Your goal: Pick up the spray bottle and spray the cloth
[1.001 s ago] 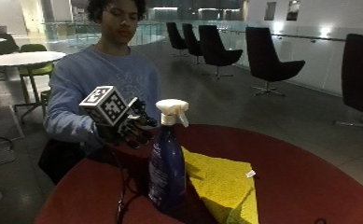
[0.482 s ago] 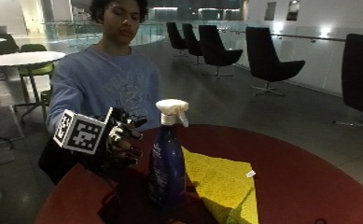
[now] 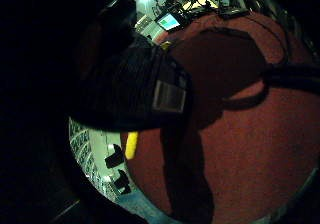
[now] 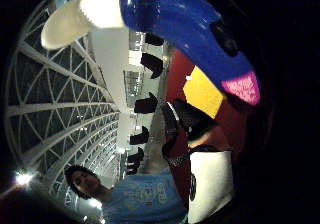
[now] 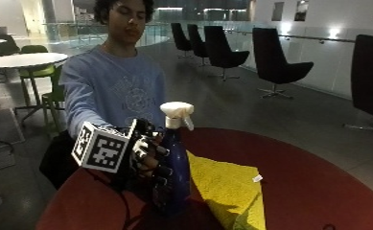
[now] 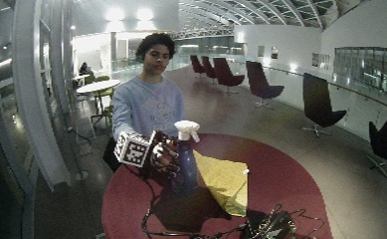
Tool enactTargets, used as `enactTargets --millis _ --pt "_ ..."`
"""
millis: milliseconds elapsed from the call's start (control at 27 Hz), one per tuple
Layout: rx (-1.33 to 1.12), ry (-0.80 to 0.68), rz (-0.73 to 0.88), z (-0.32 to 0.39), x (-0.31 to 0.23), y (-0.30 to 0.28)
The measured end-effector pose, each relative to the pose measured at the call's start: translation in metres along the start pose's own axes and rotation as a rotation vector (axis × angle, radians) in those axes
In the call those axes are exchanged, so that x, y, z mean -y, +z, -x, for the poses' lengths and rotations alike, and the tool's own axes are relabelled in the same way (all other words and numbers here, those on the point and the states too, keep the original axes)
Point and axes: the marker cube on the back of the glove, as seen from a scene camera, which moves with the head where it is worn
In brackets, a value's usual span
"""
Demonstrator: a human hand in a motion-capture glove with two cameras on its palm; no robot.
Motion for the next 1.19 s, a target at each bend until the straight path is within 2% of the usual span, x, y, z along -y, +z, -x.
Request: enactTargets --millis 556,779,927,1187 --pt "0.064 -0.025 -0.207 -0.002 0.017 0.023" --pt "0.067 -0.062 -0.236 0.003 0.02 0.016" --pt "0.037 -0.081 -0.179 0.015 0.018 0.006" --pt "-0.103 -0.044 0.124 0.039 0.015 -0.016"
